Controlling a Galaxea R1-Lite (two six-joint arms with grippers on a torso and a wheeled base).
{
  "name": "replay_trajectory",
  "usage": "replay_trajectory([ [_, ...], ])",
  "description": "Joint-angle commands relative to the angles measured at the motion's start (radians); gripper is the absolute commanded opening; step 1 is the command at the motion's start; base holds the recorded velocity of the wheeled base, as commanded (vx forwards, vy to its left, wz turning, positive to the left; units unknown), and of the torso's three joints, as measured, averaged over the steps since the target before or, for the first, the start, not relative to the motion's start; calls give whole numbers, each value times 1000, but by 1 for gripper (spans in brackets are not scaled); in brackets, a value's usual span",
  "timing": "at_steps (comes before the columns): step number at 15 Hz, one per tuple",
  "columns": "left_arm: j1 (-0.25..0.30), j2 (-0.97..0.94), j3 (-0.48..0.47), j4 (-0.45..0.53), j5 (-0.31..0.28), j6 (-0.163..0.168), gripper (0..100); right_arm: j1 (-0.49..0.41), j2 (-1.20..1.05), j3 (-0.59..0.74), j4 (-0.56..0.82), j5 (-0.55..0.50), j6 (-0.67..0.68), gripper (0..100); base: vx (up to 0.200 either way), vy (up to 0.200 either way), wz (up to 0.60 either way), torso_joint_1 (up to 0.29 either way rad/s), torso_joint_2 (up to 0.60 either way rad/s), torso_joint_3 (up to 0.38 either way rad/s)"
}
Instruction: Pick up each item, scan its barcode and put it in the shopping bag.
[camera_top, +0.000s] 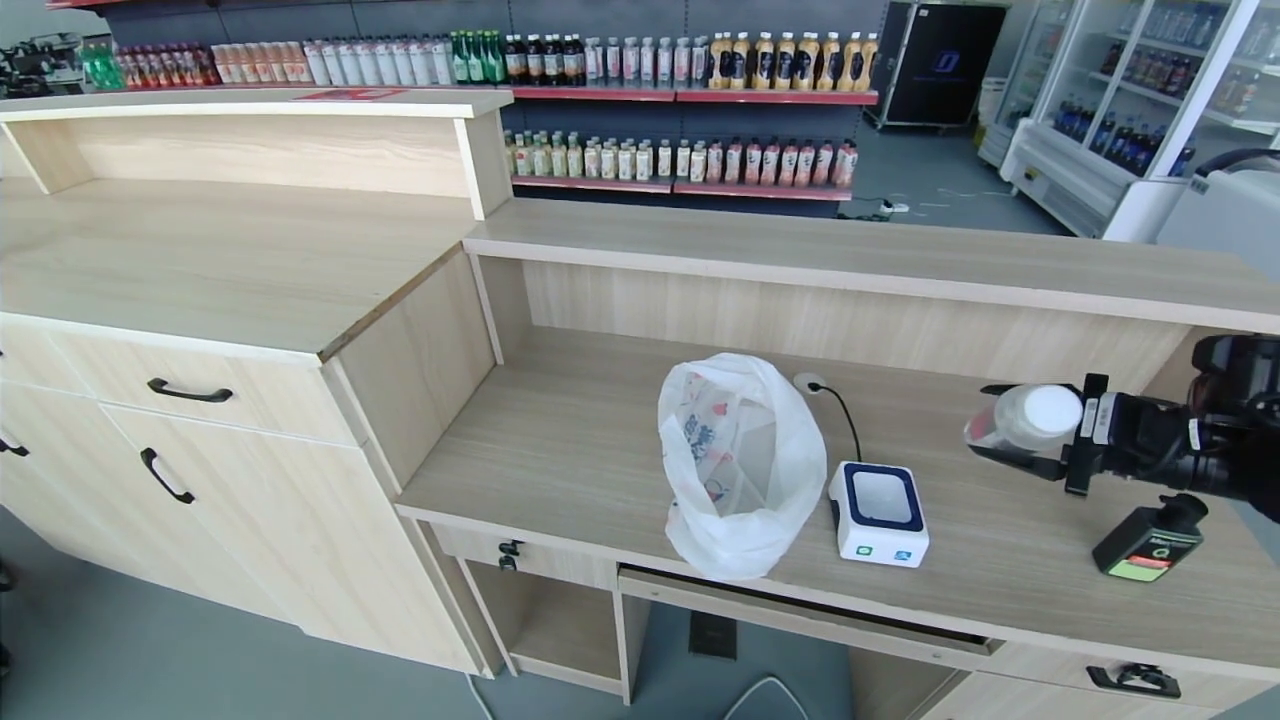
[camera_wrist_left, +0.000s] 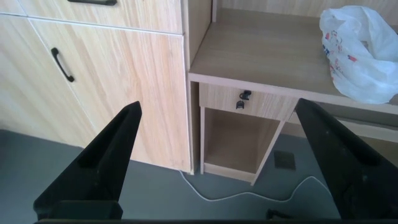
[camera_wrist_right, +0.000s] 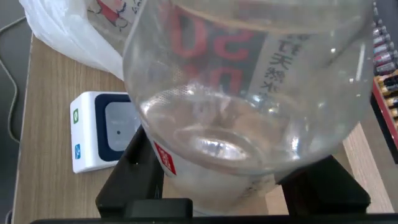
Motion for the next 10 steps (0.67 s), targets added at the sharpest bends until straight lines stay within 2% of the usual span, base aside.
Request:
replay_trajectory([
  [1, 0, 0, 0, 0, 0, 0, 100, 20, 58, -13, -5, 7, -15, 0, 0, 0, 0, 0, 0, 0],
  [10, 0, 0, 0, 0, 0, 0, 100, 93, 170, -105, -8, 10, -119, 0, 0, 0, 0, 0, 0, 0],
])
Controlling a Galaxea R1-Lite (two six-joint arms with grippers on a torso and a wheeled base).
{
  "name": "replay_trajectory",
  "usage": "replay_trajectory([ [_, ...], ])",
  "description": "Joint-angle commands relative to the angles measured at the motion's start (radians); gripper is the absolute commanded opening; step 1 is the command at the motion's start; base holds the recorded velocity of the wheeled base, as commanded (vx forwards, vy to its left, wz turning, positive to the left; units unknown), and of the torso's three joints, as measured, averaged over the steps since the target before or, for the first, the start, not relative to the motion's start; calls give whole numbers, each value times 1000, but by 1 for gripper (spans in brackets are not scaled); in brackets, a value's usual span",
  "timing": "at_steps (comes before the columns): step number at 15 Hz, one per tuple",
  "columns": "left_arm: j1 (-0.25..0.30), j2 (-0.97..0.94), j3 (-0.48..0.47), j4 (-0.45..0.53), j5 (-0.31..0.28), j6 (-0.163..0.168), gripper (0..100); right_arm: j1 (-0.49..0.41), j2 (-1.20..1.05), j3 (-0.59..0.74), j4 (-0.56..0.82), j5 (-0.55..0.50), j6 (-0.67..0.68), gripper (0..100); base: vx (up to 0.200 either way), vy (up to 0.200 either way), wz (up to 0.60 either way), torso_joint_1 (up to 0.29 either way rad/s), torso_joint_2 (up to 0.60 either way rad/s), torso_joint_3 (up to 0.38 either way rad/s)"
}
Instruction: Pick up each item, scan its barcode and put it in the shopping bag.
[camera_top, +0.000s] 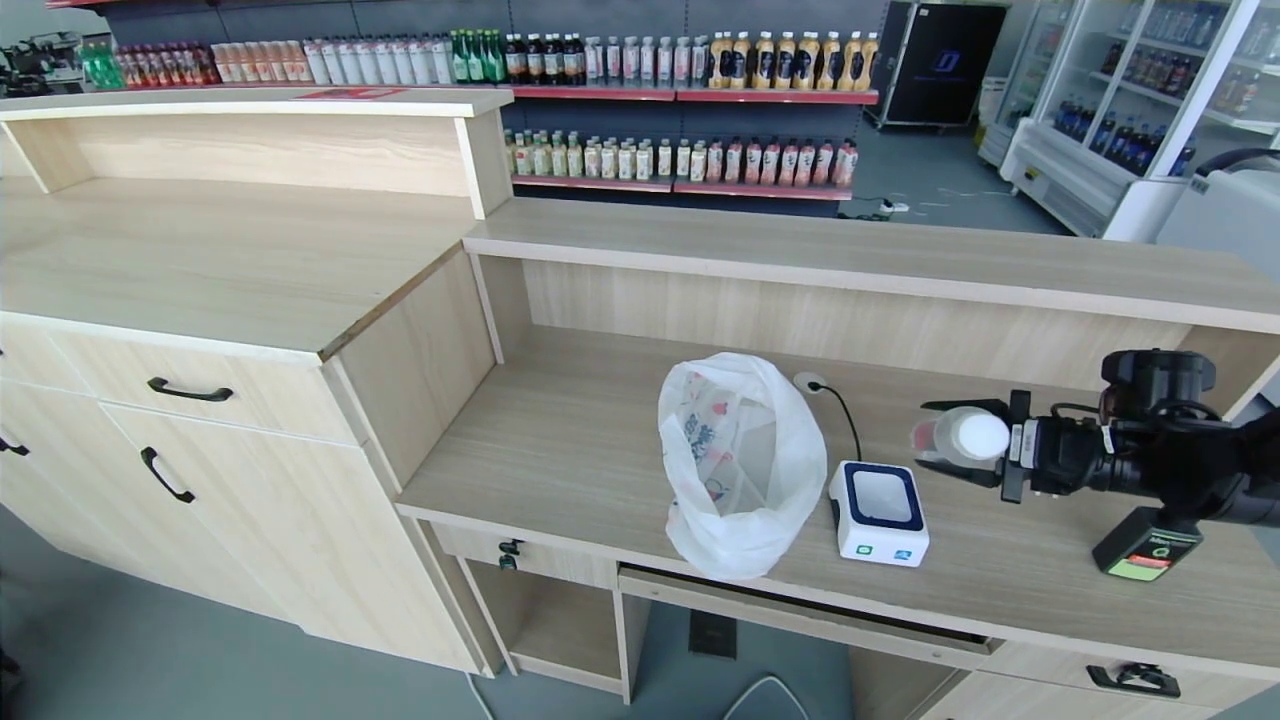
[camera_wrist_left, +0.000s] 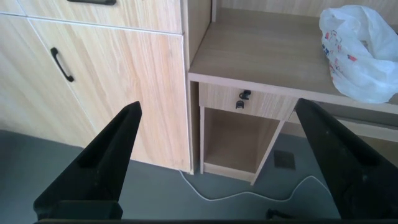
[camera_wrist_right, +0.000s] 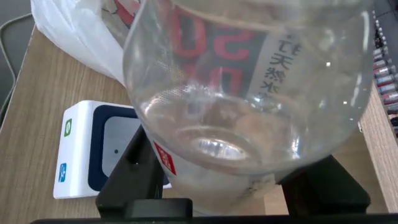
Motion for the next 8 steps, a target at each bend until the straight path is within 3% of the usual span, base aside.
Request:
replay_trajectory([
  [1, 0, 0, 0, 0, 0, 0, 100, 6, 27, -11, -1, -1, -9, 0, 0, 0, 0, 0, 0, 0],
  [8, 0, 0, 0, 0, 0, 0, 100, 13, 76, -23, -1, -1, -83, 0, 0, 0, 0, 0, 0, 0],
])
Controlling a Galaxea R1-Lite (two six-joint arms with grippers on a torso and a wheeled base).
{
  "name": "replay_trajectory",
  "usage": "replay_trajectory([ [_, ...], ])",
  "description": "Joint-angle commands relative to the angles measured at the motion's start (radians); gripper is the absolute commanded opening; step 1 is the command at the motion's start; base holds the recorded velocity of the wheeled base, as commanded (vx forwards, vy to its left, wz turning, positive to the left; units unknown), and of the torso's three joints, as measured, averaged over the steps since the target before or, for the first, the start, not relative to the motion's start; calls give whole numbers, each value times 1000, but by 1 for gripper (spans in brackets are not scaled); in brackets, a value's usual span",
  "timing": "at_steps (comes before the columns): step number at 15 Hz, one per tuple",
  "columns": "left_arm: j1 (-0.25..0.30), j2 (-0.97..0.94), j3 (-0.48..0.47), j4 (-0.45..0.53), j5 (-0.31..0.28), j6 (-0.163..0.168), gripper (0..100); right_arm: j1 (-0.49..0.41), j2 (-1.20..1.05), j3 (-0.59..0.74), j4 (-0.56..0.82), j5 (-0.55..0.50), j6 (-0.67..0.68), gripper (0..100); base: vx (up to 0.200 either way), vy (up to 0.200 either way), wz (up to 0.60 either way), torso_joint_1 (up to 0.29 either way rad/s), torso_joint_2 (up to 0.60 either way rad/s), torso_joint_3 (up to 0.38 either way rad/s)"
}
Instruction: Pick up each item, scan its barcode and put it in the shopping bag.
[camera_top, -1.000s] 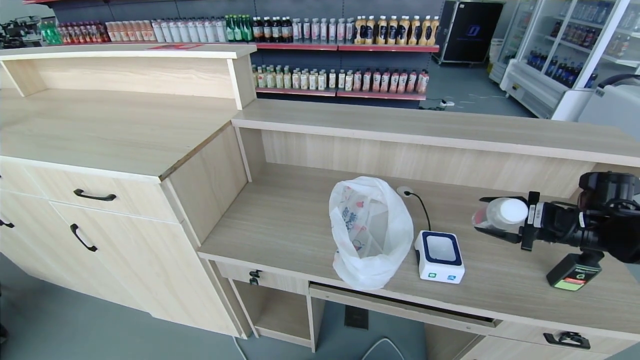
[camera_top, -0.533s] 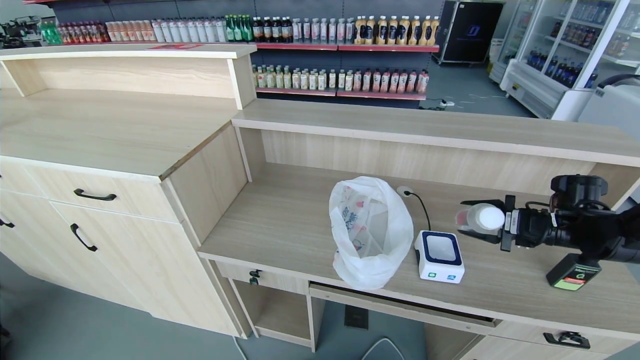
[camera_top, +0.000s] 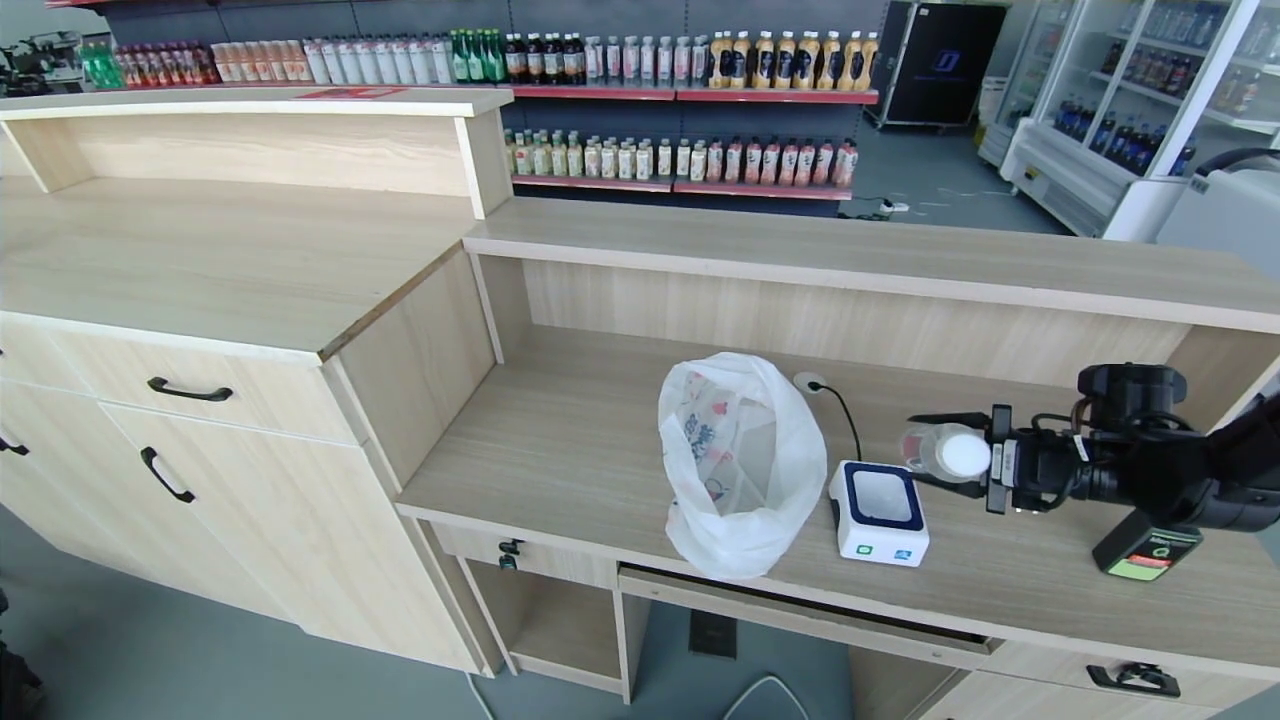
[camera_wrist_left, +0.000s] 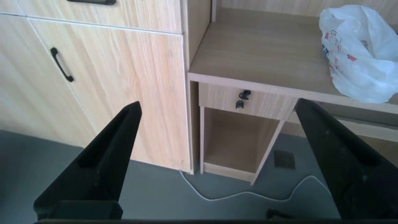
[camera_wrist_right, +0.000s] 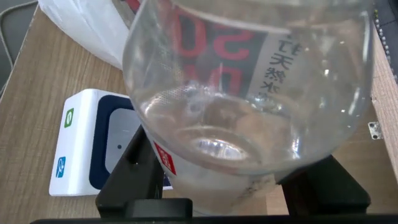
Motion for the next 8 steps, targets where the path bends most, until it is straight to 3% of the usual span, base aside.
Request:
replay_trajectory([
  [1, 0, 0, 0, 0, 0, 0, 100, 13, 22, -12, -1, 1, -2, 0, 0, 0, 0, 0, 0, 0],
  [8, 0, 0, 0, 0, 0, 0, 100, 50, 59, -58, -4, 1, -4, 0, 0, 0, 0, 0, 0, 0],
])
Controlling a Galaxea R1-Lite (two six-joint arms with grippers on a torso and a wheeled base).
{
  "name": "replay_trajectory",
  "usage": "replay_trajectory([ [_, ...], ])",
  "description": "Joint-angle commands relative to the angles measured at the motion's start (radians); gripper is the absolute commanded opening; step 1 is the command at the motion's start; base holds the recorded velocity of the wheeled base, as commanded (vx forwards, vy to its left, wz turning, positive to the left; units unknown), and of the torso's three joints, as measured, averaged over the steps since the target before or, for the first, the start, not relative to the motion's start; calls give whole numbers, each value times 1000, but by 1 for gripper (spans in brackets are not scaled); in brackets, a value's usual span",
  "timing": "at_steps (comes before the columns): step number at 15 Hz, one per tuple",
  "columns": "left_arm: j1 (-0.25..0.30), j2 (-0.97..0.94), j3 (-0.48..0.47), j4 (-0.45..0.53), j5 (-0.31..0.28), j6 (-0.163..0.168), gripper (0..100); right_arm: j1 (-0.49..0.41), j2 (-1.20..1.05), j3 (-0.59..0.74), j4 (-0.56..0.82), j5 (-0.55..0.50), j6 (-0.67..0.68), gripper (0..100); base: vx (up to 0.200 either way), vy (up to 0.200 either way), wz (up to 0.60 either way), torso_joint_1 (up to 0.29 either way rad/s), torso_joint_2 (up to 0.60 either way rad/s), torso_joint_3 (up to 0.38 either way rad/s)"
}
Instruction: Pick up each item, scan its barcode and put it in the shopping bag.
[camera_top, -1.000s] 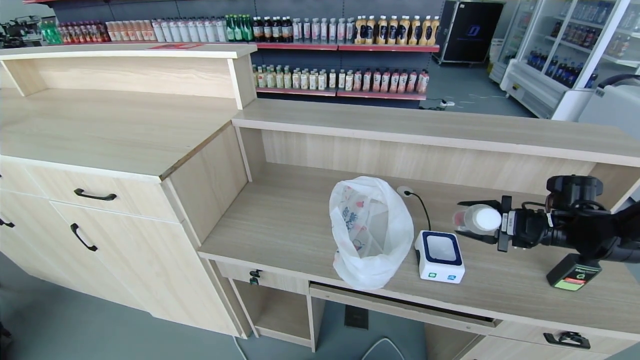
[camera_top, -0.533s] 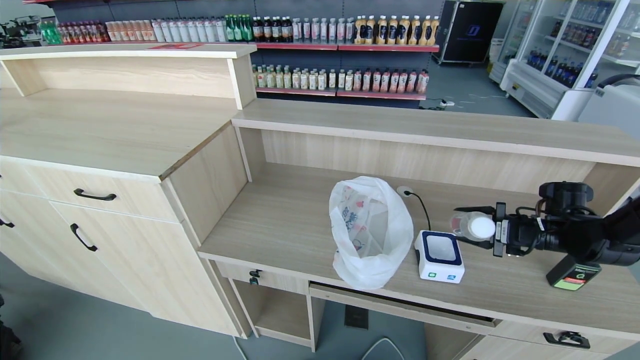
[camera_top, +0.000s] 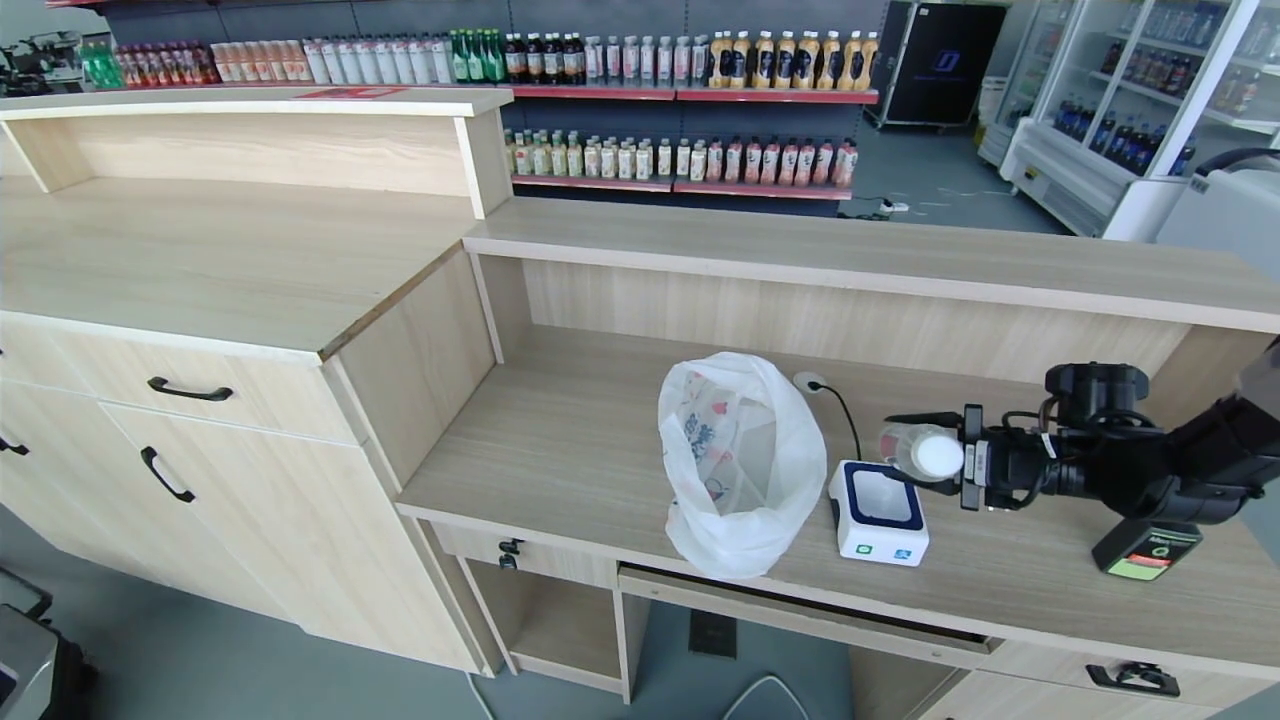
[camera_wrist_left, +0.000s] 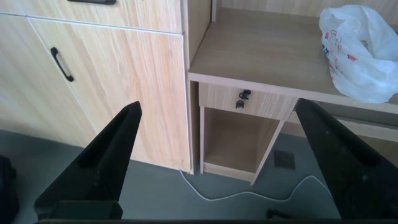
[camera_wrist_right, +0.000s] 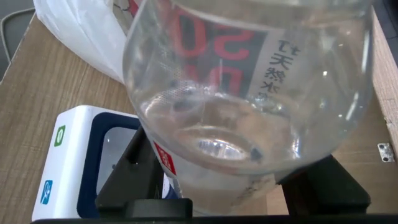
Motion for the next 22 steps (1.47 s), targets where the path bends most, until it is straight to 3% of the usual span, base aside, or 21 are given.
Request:
replay_trajectory([
  [1, 0, 0, 0, 0, 0, 0, 100, 4, 13, 1, -12, 0, -1, 0, 0, 0, 0, 0, 0, 0],
  [22, 0, 0, 0, 0, 0, 0, 100, 70, 116, -62, -89, 2, 8, 0, 0, 0, 0, 0, 0, 0],
])
